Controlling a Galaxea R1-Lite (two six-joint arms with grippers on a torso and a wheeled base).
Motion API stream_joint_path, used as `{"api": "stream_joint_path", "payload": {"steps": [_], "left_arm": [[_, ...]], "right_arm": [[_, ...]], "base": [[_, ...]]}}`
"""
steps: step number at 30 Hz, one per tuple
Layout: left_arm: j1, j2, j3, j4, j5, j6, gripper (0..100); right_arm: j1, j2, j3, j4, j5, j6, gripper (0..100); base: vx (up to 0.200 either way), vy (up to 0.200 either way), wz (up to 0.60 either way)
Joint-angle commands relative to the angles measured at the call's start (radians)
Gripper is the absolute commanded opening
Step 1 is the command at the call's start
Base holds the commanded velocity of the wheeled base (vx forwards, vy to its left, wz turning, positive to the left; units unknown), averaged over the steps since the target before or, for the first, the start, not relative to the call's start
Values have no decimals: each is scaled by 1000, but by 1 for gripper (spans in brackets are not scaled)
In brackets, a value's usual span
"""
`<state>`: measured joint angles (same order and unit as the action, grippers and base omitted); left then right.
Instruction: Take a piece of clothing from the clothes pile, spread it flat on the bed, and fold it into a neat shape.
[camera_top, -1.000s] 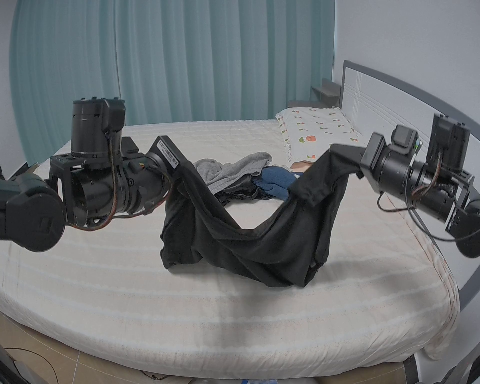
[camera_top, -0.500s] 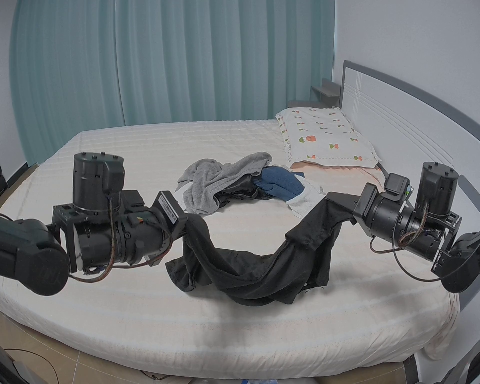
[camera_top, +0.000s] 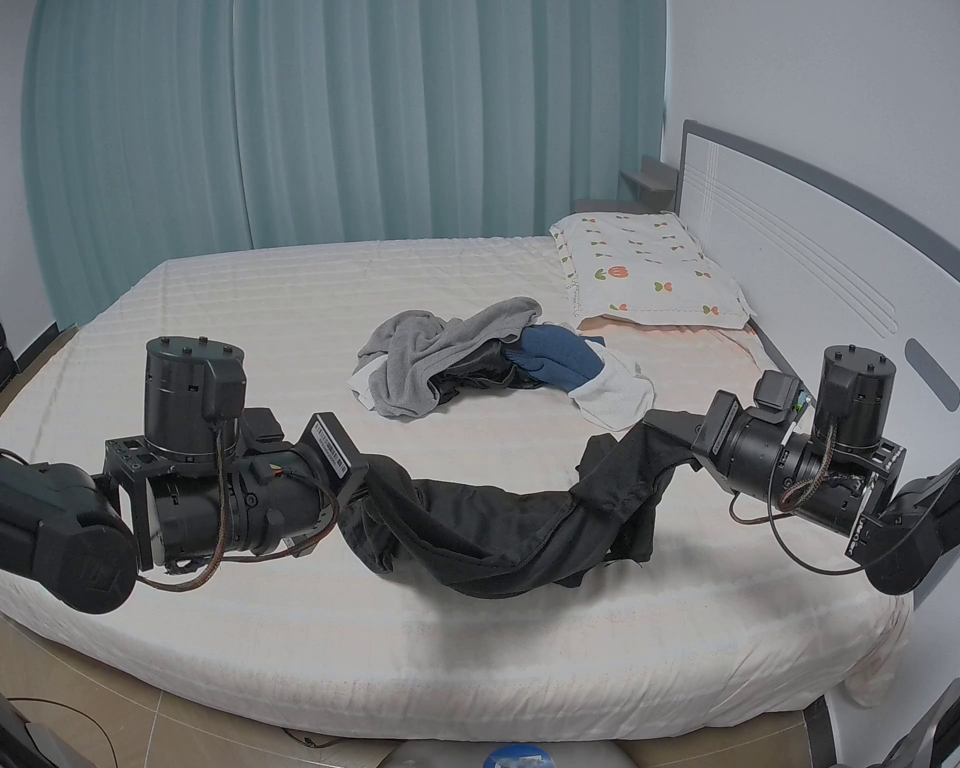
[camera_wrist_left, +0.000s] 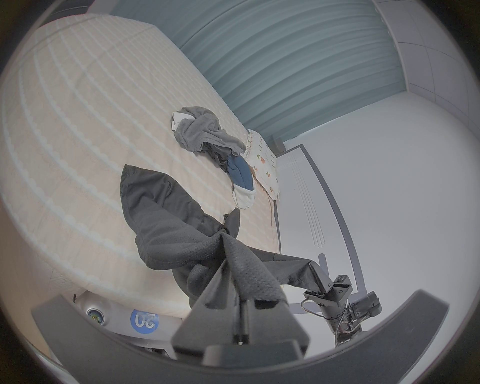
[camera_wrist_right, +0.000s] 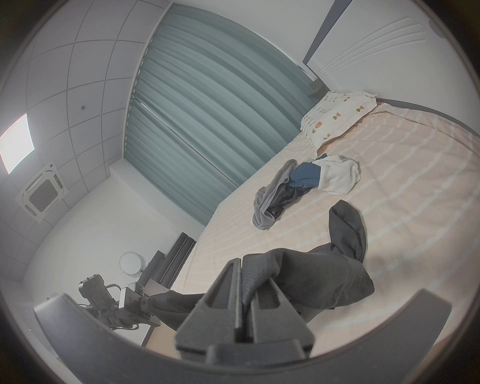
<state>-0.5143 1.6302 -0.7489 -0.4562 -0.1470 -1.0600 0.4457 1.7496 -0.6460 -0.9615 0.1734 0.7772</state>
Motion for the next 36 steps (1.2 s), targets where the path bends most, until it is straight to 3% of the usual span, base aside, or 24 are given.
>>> {"api": "stream_joint_path", "payload": {"steps": [1,14,20,36], "left_arm": [[0,-6,5,2,-8,-2,0],[43,-35,-6,-6,-2,2,0],[66,-44,-10,-9,-2,2,0],[95,-84,-17,-9,3,8,0]], "right_arm": [[2,5,2,0,0,0,0],[-2,15,-6,0,-8,-3,0],[-4,19,-18,-2,-64,-9,0],[-18,18,-58,-60,-106,-1,0]], "base": [[0,0,0],[0,185,0],[0,200,0],[0,200,0]]}}
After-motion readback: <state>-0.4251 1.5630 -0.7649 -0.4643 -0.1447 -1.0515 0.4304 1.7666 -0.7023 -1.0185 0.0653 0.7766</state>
